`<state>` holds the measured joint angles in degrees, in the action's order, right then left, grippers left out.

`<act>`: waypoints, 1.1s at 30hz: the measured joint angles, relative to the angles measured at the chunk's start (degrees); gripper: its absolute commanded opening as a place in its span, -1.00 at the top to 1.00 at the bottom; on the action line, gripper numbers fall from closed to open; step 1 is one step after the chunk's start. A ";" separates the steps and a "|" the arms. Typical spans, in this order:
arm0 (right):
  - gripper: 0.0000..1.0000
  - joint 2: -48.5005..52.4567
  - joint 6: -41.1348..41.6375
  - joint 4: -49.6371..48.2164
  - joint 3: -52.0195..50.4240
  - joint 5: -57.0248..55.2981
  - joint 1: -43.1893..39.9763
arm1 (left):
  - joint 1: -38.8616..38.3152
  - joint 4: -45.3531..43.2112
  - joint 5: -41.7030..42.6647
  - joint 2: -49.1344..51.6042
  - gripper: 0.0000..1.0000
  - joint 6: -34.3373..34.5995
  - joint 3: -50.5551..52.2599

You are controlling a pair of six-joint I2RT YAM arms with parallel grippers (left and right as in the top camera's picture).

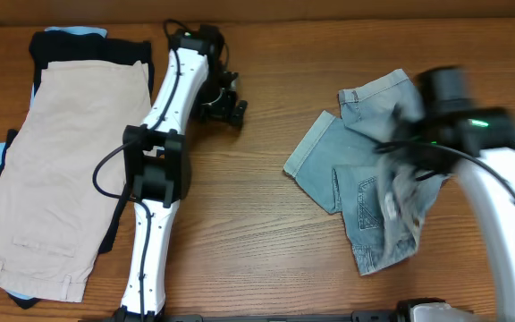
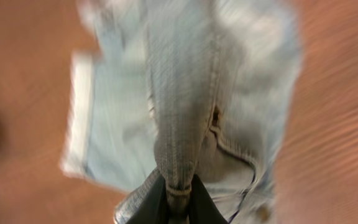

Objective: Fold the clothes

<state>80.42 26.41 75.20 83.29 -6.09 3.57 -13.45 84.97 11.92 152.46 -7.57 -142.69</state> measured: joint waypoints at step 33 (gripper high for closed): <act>0.92 -2.62 -5.46 -11.10 -8.74 12.94 -39.17 | -27.17 -21.51 -13.03 0.44 -1.00 -9.05 -0.09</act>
<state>77.80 20.95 64.10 74.54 6.85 -35.59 -40.62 63.46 -1.10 152.90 -16.62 -142.78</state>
